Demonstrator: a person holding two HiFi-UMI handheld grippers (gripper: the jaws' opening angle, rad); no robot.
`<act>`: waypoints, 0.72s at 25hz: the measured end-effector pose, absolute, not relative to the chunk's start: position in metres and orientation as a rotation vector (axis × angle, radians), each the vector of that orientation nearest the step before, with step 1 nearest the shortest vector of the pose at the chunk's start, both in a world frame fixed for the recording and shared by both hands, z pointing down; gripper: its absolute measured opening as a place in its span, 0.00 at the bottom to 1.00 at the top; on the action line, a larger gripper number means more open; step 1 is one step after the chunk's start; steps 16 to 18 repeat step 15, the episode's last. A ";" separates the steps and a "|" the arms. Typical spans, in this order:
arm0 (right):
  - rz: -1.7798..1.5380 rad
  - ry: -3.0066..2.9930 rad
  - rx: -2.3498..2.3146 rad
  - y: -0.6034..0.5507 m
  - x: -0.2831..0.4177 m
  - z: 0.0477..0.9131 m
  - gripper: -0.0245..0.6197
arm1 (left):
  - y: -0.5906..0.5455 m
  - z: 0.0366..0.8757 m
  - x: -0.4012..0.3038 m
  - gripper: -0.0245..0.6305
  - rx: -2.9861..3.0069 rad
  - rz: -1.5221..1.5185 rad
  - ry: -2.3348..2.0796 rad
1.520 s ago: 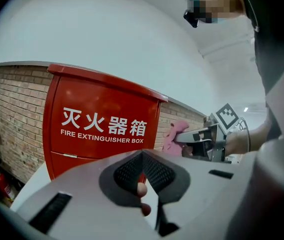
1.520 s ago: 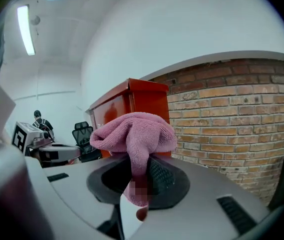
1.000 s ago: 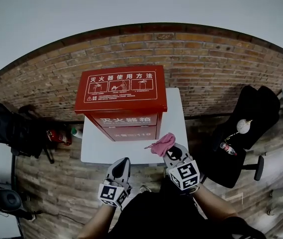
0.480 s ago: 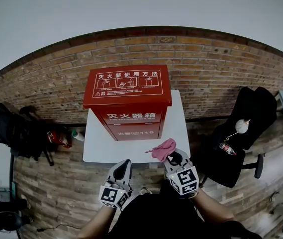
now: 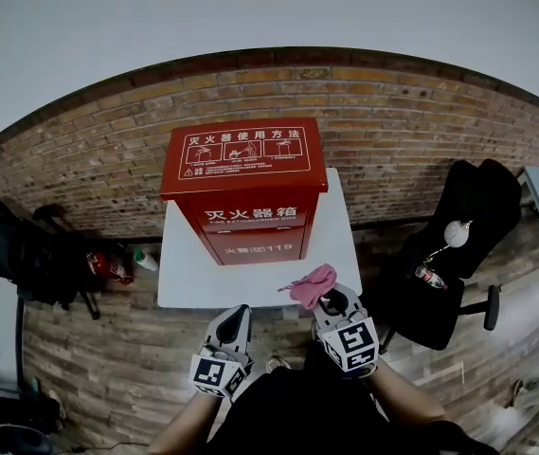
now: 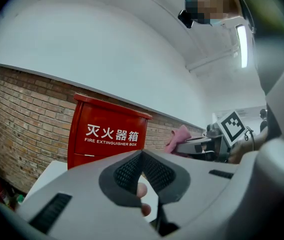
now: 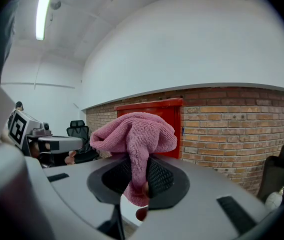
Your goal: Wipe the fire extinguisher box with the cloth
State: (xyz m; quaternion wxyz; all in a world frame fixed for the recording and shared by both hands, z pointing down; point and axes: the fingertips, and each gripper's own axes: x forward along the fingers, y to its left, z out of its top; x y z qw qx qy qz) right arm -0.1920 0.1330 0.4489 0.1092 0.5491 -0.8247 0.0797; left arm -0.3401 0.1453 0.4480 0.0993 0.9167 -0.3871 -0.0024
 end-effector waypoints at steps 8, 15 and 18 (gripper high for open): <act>0.216 -2.416 1.622 0.136 -0.199 0.448 0.17 | 0.148 0.450 -0.350 0.06 2.706 -0.002 -1.140; 0.192 -2.416 1.622 0.134 -0.206 0.443 0.17 | 0.145 0.450 -0.356 0.06 2.703 -0.016 -1.134; 0.192 -2.416 1.622 0.134 -0.206 0.443 0.17 | 0.145 0.450 -0.356 0.06 2.703 -0.016 -1.134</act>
